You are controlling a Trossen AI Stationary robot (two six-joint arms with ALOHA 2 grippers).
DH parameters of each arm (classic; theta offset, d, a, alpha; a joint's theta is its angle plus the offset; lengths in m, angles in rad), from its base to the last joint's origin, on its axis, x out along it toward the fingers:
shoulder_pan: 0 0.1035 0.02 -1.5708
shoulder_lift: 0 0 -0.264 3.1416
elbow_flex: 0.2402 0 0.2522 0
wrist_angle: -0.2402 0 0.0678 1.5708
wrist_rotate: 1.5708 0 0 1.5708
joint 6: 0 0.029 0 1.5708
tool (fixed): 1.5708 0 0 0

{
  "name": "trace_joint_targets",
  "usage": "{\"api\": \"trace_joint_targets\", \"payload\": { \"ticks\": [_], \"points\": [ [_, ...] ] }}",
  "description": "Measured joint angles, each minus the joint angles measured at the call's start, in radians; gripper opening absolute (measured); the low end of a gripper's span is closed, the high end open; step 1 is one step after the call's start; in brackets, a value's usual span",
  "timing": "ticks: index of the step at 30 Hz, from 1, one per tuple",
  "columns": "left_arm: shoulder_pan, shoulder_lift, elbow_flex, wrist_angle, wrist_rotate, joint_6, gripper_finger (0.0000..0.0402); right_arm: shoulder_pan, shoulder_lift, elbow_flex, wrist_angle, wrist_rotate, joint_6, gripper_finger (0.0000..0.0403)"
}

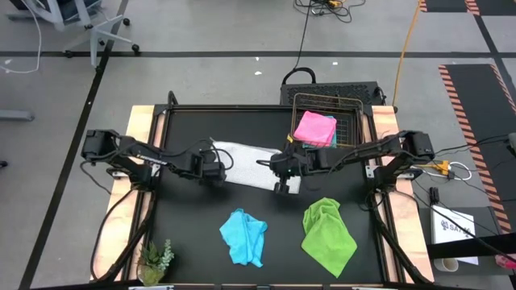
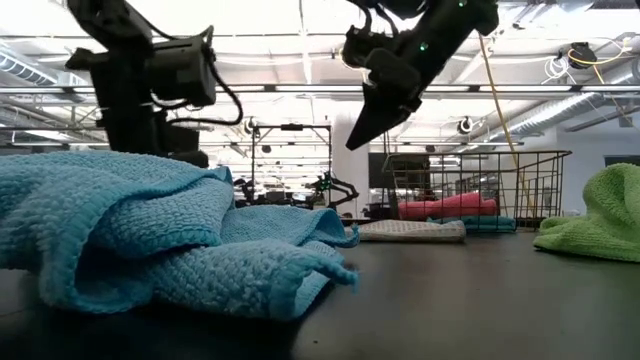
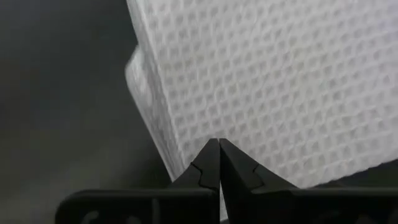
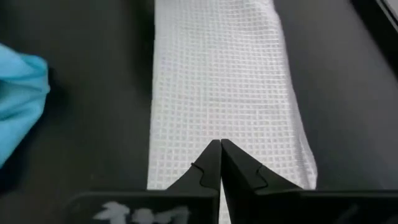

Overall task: Fold microfiber towels
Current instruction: Fold the gray towel

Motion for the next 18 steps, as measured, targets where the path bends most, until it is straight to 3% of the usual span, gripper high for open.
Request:
{"api": "trace_joint_targets", "payload": {
  "ticks": [8,15,18],
  "points": [
    [-0.066,-0.003,-0.050,0.032,0.022,-0.109,0.0003,-0.014,-0.001,0.000,0.004,-0.002,-0.016,0.0000],
    [-0.154,-0.005,-0.048,0.046,0.206,-0.217,0.0013,-0.014,-0.001,0.000,0.000,-0.003,-0.026,0.0000],
    [-0.189,-0.005,-0.048,0.047,0.227,-0.253,0.0005,-0.014,-0.001,0.000,0.001,-0.003,-0.026,0.0000]
  ]
}}
